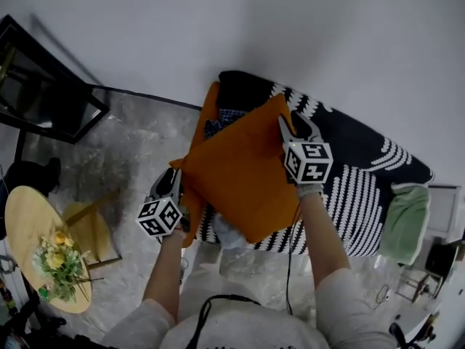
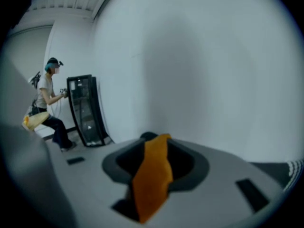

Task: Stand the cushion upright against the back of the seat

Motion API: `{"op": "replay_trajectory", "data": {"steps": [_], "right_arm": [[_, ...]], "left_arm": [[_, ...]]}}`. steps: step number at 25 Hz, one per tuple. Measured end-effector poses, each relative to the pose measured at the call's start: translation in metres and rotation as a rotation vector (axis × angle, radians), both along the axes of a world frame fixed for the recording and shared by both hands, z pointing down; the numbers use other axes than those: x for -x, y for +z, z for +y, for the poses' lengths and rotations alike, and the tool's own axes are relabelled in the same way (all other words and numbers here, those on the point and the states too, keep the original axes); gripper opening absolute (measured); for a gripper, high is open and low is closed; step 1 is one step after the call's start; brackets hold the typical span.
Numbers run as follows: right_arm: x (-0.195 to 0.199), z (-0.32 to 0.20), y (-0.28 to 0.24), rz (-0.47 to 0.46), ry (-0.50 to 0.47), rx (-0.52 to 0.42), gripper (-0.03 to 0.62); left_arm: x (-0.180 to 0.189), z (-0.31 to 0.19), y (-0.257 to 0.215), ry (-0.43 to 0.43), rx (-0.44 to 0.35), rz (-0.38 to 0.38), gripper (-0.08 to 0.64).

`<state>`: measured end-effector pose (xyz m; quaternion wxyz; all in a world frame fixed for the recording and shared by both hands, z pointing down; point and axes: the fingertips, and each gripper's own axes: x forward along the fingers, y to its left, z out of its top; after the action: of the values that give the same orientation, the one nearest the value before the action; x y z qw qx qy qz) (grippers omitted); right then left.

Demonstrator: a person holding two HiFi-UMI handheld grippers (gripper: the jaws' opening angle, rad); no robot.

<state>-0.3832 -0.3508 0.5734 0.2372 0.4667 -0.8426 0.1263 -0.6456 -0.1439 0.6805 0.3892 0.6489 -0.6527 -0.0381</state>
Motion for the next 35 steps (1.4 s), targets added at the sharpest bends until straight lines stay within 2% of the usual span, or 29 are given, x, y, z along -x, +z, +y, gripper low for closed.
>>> {"op": "replay_trajectory", "data": {"steps": [4,10,13,16,18,22,24,25,26,27,35], "right_arm": [[0.011,-0.013,0.015,0.016,-0.011,0.055,0.199],[0.014,-0.03,0.039,0.057,0.001,0.151,0.301],[0.014,-0.036,0.045,0.022,0.014,0.219,0.305],[0.015,-0.035,0.047,0.016,0.013,0.237,0.304],[0.016,-0.031,0.046,0.027,-0.002,0.235,0.295],[0.018,-0.018,0.044,0.083,-0.043,0.203,0.178],[0.017,-0.009,0.039,0.101,-0.055,0.171,0.144],[0.015,-0.004,0.035,0.101,-0.058,0.158,0.133],[0.013,0.0,0.03,0.099,-0.06,0.144,0.123],[0.01,0.006,0.025,0.099,-0.061,0.132,0.115],[-0.058,0.061,-0.022,0.056,0.025,0.043,0.074]], "left_arm": [[0.004,-0.003,0.012,-0.029,0.037,0.029,0.149],[0.002,-0.005,0.027,-0.094,0.065,0.174,0.192],[0.0,-0.009,0.031,-0.099,0.076,0.22,0.202],[-0.001,-0.012,0.034,-0.081,0.075,0.245,0.202],[-0.001,-0.011,0.035,-0.073,0.07,0.265,0.202],[-0.004,-0.009,0.032,-0.044,0.06,0.279,0.201],[-0.005,-0.007,0.029,-0.037,0.054,0.277,0.192],[-0.006,-0.005,0.026,-0.035,0.049,0.273,0.165],[-0.007,-0.003,0.023,-0.031,0.042,0.267,0.105],[-0.009,-0.002,0.019,-0.022,0.034,0.261,0.085],[-0.054,0.002,-0.024,0.116,-0.043,0.216,0.049]]}}
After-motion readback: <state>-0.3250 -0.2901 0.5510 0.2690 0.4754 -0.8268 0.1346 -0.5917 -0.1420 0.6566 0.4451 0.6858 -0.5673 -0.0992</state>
